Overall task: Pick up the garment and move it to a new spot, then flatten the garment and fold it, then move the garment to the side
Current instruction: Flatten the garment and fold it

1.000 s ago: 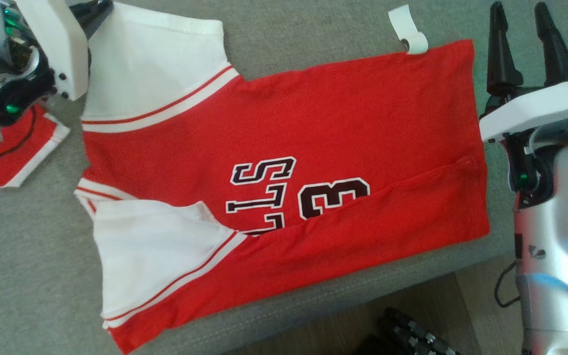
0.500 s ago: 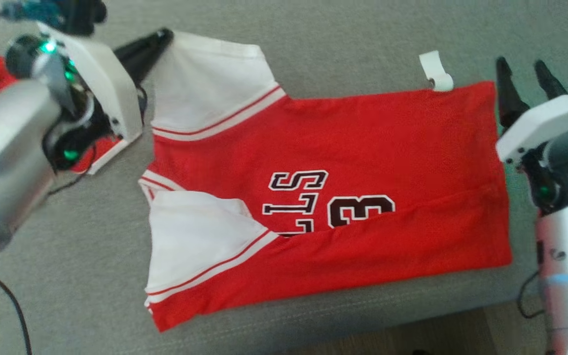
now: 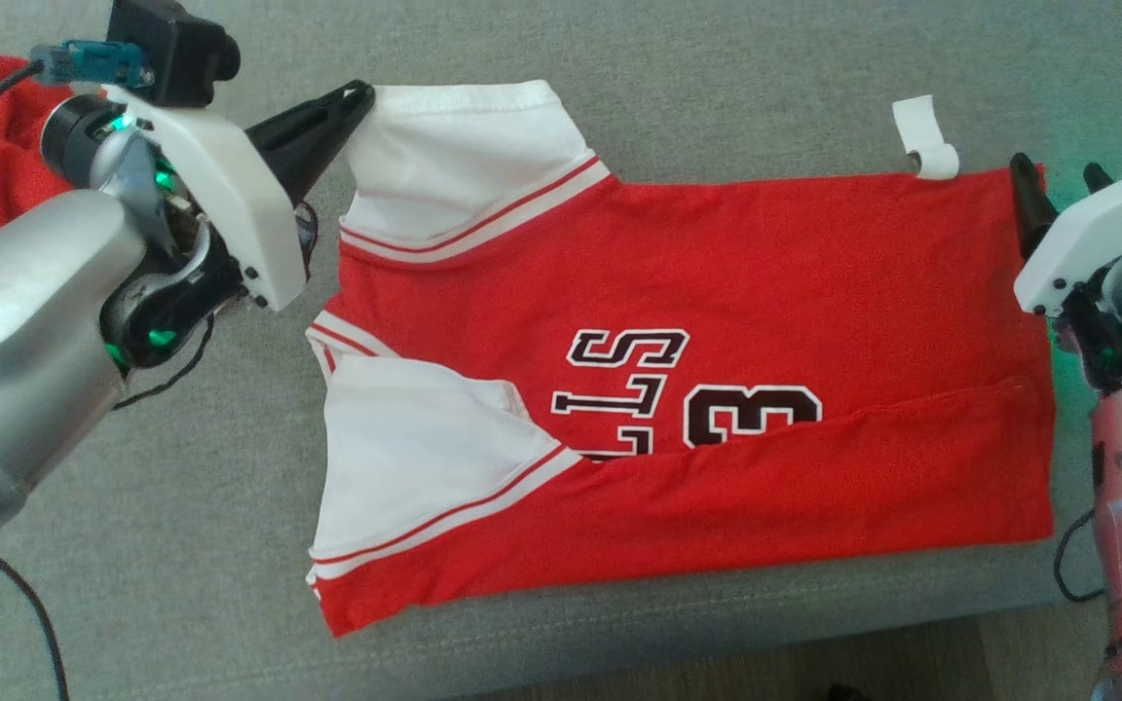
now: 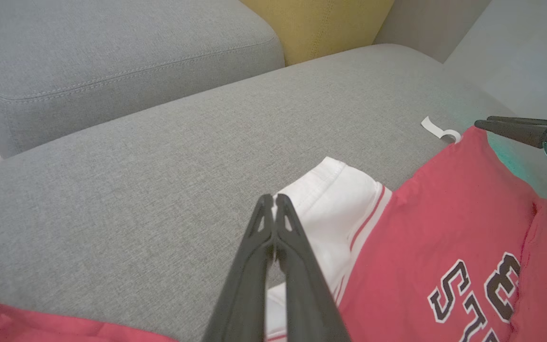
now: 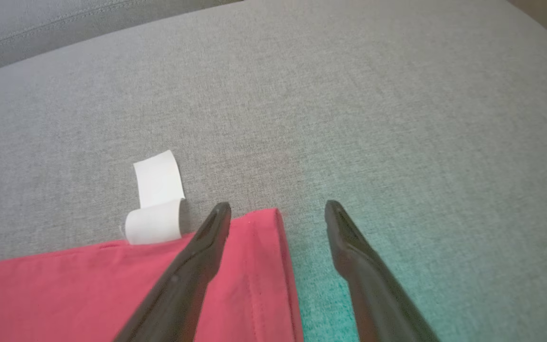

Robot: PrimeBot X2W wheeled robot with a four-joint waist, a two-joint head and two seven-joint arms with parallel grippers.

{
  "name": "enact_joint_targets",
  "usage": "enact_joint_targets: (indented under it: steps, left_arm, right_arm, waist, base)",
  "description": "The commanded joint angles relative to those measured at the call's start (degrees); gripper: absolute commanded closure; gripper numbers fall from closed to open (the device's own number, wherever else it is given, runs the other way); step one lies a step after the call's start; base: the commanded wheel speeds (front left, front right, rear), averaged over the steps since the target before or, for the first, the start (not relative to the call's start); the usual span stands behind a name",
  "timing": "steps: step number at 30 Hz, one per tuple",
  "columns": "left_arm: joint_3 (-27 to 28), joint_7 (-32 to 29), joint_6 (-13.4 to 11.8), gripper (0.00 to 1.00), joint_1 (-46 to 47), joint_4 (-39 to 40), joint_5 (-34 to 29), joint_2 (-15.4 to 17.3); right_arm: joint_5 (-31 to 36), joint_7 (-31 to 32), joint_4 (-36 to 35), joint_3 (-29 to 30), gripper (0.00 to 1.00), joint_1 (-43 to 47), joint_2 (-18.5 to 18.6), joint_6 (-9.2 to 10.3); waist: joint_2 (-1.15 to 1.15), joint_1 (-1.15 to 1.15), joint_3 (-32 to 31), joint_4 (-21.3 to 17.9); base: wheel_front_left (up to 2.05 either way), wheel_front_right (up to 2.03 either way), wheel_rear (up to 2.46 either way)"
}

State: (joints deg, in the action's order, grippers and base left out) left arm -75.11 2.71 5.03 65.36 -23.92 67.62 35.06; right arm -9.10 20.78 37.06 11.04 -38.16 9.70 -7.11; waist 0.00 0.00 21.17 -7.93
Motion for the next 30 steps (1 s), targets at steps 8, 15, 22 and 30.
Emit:
enact_joint_targets:
  steps: [8,15,22,30]
  left_arm:
    - [3.2,0.4,-0.7,1.0,3.3,2.1,-0.9,3.3]
    - [3.2,0.4,-0.9,1.0,3.4,2.0,-1.0,3.5]
    - [3.4,0.9,-1.9,1.0,4.3,0.4,-1.9,3.9]
    - [4.7,2.9,-2.4,1.0,8.2,-4.2,-3.9,2.9]
  right_arm:
    - [2.6,0.0,3.2,-1.6,0.0,-4.6,1.4,-0.37]
    - [3.4,-0.2,6.4,-2.4,1.0,-5.6,1.8,-0.37]
    - [2.3,-2.3,7.6,-3.8,1.0,-7.5,2.1,-0.37]
    - [2.7,-6.9,8.2,-6.0,1.0,-11.8,2.9,-0.37]
  waist:
    - [0.0,0.0,1.9,0.5]
    - [0.0,0.0,1.9,0.4]
    - [0.0,0.0,2.0,-0.2]
    - [0.0,0.0,3.2,-0.9]
  base:
    - [0.0,0.0,0.0]
    - [0.0,0.0,0.0]
    - [0.0,0.0,0.0]
    - [0.0,0.0,0.0]
